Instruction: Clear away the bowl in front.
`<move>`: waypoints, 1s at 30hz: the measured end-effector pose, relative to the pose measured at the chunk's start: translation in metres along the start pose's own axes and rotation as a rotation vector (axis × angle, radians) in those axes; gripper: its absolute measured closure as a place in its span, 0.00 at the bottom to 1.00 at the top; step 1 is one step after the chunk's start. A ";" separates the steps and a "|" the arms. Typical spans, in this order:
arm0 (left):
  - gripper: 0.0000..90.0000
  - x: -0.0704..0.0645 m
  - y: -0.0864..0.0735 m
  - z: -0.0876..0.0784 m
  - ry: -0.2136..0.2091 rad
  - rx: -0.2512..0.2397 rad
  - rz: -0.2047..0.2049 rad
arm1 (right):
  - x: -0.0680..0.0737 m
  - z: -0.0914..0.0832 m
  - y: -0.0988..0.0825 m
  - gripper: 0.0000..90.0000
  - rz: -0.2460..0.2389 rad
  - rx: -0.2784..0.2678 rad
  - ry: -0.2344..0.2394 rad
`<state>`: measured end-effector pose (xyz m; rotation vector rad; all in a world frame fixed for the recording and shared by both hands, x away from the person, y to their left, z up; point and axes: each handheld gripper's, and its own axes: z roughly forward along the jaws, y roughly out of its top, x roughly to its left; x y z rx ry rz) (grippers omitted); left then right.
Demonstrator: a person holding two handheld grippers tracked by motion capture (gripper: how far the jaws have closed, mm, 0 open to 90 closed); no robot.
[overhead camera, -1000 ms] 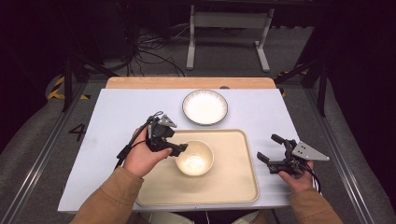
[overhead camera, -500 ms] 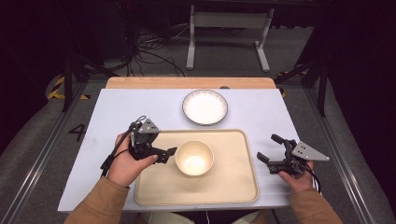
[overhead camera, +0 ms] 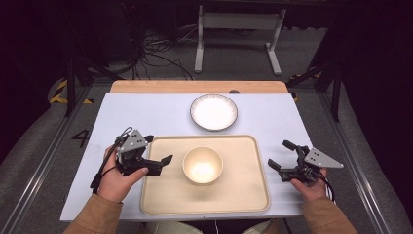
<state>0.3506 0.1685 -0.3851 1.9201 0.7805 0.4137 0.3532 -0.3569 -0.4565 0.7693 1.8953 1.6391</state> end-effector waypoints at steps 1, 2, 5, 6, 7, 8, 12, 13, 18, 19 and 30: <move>0.06 0.000 0.000 0.000 0.000 0.000 0.000 | 0.000 0.000 0.000 0.05 0.000 0.000 0.000; 0.06 0.002 -0.003 -0.003 0.000 -0.026 -0.017 | 0.000 0.000 0.000 0.05 0.000 0.000 0.000; 0.06 0.008 -0.011 -0.008 0.009 -0.073 -0.051 | 0.000 0.000 0.000 0.05 0.000 0.001 -0.001; 0.06 0.010 -0.014 -0.010 0.009 -0.088 -0.052 | 0.000 0.000 0.000 0.05 0.000 0.001 -0.001; 0.06 0.010 -0.014 -0.010 0.009 -0.088 -0.052 | 0.000 0.000 0.000 0.05 0.000 0.001 -0.001; 0.06 0.013 -0.020 -0.012 0.009 -0.105 -0.056 | 0.000 0.000 0.000 0.05 0.000 0.001 -0.002; 0.06 0.019 -0.036 -0.016 -0.001 -0.154 -0.084 | 0.000 0.000 0.000 0.05 0.000 0.000 -0.002; 0.06 0.021 -0.039 -0.017 0.005 -0.156 -0.087 | 0.000 0.000 0.000 0.05 0.000 0.001 -0.001; 0.08 0.028 -0.060 -0.019 0.044 -0.210 -0.060 | 0.000 0.000 0.000 0.05 0.000 0.001 -0.001; 0.08 0.029 -0.062 -0.019 0.041 -0.213 -0.063 | 0.000 0.000 0.000 0.05 0.001 0.000 -0.002; 0.08 0.038 -0.088 -0.014 0.043 -0.247 -0.092 | 0.000 0.000 0.000 0.05 -0.002 0.001 -0.001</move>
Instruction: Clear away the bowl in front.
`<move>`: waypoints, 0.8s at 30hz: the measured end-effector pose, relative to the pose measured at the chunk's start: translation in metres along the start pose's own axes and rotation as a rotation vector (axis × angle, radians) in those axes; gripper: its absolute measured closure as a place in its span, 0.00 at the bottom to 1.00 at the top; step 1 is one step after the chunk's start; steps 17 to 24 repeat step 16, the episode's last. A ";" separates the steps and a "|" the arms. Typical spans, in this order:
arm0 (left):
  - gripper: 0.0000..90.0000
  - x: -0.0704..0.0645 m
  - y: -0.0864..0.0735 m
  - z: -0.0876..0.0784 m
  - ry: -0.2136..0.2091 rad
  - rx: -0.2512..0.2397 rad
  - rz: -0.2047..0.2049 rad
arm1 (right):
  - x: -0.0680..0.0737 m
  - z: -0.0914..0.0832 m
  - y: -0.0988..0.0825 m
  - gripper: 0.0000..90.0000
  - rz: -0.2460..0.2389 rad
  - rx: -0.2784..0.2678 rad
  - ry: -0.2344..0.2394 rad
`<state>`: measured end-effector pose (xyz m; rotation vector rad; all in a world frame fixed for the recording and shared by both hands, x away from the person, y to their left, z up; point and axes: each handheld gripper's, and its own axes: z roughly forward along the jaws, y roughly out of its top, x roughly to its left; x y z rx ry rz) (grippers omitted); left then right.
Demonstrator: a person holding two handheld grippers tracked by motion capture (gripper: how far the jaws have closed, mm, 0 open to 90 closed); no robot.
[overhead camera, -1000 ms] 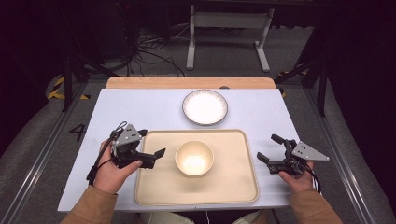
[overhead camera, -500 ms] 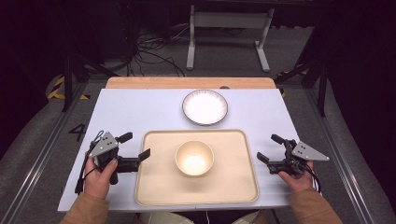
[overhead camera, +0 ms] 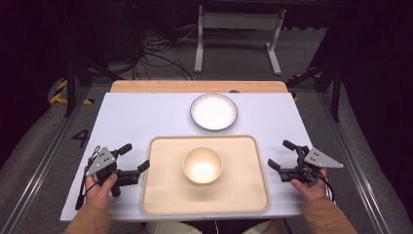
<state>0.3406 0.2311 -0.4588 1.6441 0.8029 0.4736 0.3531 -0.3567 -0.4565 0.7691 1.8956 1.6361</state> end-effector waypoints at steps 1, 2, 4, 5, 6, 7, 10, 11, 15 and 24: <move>0.08 0.001 -0.001 0.000 0.002 0.002 0.002 | 0.000 0.000 0.000 0.05 -0.001 0.000 0.000; 0.08 0.002 -0.003 0.001 0.001 0.006 0.006 | 0.000 0.000 0.000 0.05 0.000 0.000 0.001; 0.07 0.003 -0.006 0.002 0.008 0.012 0.017 | 0.000 0.000 0.000 0.05 -0.001 0.000 0.001; 0.07 0.004 -0.008 0.002 0.010 0.027 0.026 | 0.000 0.000 0.000 0.05 -0.001 0.000 0.000; 0.07 0.004 -0.009 0.003 0.013 0.026 0.019 | 0.000 0.000 0.000 0.05 -0.001 0.000 -0.001; 0.07 0.004 -0.009 0.003 0.013 0.026 0.019 | 0.000 0.000 0.000 0.05 -0.001 0.000 -0.001; 0.07 0.006 -0.010 0.001 0.010 0.016 0.011 | 0.000 0.000 0.000 0.05 -0.003 0.000 0.000; 0.06 0.006 -0.010 0.001 0.010 0.016 0.011 | 0.000 0.000 0.000 0.05 -0.003 0.000 0.000; 0.06 0.005 -0.009 0.002 0.005 0.027 0.024 | 0.000 0.000 0.000 0.05 -0.002 0.001 -0.001; 0.06 0.005 -0.009 0.002 0.005 0.027 0.024 | 0.000 0.000 0.000 0.05 -0.002 0.001 -0.001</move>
